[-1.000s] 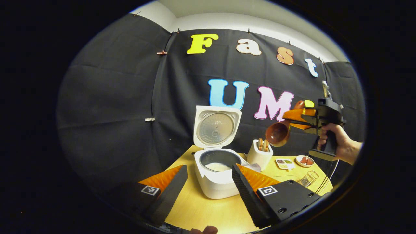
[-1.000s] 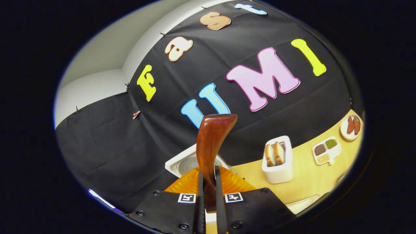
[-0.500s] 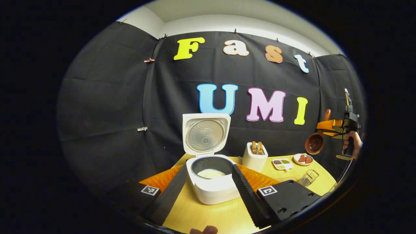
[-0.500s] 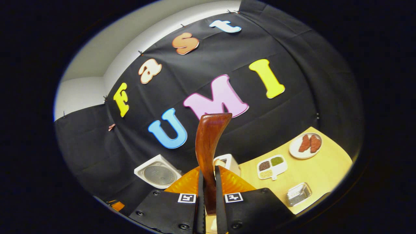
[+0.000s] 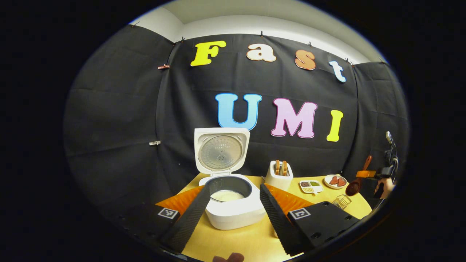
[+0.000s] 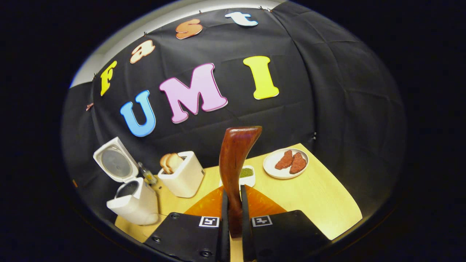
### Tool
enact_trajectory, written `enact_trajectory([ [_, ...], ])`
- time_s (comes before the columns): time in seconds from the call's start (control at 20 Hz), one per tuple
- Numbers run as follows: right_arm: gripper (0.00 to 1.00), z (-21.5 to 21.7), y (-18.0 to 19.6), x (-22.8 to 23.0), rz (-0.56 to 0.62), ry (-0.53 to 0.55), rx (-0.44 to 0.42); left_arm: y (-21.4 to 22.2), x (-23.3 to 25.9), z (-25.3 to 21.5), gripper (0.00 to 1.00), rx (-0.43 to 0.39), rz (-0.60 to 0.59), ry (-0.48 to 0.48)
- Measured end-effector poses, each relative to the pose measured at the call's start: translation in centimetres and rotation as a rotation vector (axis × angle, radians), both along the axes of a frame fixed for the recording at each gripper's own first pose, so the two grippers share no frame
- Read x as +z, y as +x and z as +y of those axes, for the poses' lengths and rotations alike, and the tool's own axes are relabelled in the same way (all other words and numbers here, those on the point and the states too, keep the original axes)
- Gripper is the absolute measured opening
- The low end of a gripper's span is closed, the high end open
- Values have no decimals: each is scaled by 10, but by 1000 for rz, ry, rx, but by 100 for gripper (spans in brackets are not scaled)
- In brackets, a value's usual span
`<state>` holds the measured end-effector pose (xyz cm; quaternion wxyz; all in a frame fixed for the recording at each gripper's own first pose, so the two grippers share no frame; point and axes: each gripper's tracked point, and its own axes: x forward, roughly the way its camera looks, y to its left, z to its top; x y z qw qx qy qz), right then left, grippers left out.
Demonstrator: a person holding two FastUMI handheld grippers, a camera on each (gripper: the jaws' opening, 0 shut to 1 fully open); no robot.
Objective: Close the left gripper, press the button to open the rice cooker; take a wooden spoon from the chopstick holder with the right hand, scoop a spoonful of rice and pour it into the rice cooker, then put the wooden spoon back into the chopstick holder.
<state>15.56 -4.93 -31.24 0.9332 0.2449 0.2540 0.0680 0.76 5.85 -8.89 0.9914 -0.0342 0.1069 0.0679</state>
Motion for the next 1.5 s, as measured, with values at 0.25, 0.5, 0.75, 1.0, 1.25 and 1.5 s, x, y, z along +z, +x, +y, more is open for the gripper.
enact_trajectory([
  [0.25,18,7,6,-69,79,1,18,-4,3,-7,95,36,21,21],
  [0.5,18,19,-2,-107,158,56,13,-12,1,-6,95,70,40,37],
  [0.75,21,10,-16,-111,201,92,-15,-9,8,-6,95,71,27,34],
  [1.0,53,-4,-23,-118,253,82,-69,-3,18,-2,95,59,3,2],
  [1.25,91,-13,-49,-93,241,63,-90,0,37,11,95,43,-40,25],
  [1.5,98,-15,-92,-56,211,44,-138,10,68,26,95,20,-119,35],
])
